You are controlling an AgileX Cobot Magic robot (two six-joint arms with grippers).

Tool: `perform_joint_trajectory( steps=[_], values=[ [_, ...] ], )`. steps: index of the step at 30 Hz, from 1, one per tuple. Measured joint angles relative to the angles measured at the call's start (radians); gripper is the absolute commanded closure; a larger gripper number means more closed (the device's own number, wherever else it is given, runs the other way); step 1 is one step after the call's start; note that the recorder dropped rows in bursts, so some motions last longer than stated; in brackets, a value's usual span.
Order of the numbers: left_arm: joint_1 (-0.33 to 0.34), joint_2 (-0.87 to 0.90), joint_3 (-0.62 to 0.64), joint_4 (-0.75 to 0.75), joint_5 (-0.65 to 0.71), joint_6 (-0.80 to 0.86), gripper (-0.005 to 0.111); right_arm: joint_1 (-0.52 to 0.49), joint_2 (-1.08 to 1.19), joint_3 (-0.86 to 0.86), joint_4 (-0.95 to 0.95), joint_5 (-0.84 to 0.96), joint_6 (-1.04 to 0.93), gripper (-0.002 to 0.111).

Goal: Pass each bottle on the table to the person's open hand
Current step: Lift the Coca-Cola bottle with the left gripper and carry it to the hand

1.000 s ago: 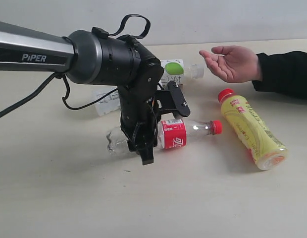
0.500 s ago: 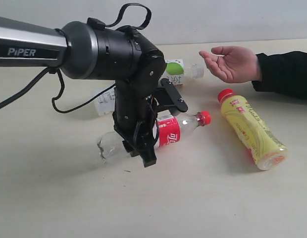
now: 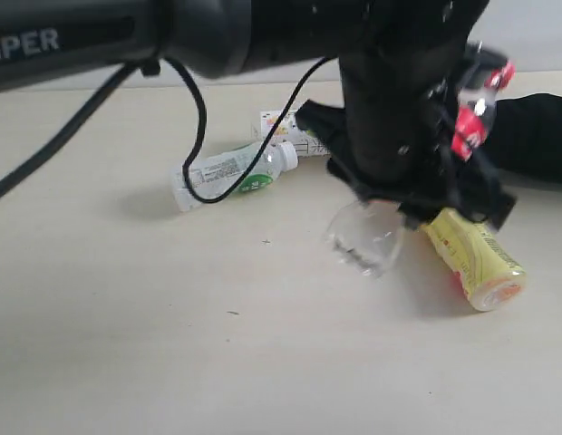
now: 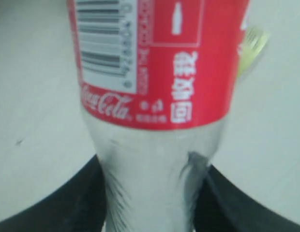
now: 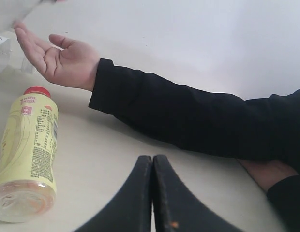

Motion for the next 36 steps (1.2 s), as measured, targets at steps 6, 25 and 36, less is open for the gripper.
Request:
perform_joint_trajectory(
  steps=[6, 25, 36],
  values=[
    [0.110, 0.038, -0.200, -0.323, -0.183, -0.075, 0.106, 0.000, 0.000, 0.000, 0.000, 0.000, 0.000, 0.108],
    [0.338, 0.447, -0.303, -1.021, -0.619, 0.082, 0.101, 0.000, 0.000, 0.000, 0.000, 0.000, 0.000, 0.108],
    [0.364, 0.456, -0.303, -1.026, -0.706, 0.082, 0.086, 0.000, 0.000, 0.000, 0.000, 0.000, 0.000, 0.108]
  ],
)
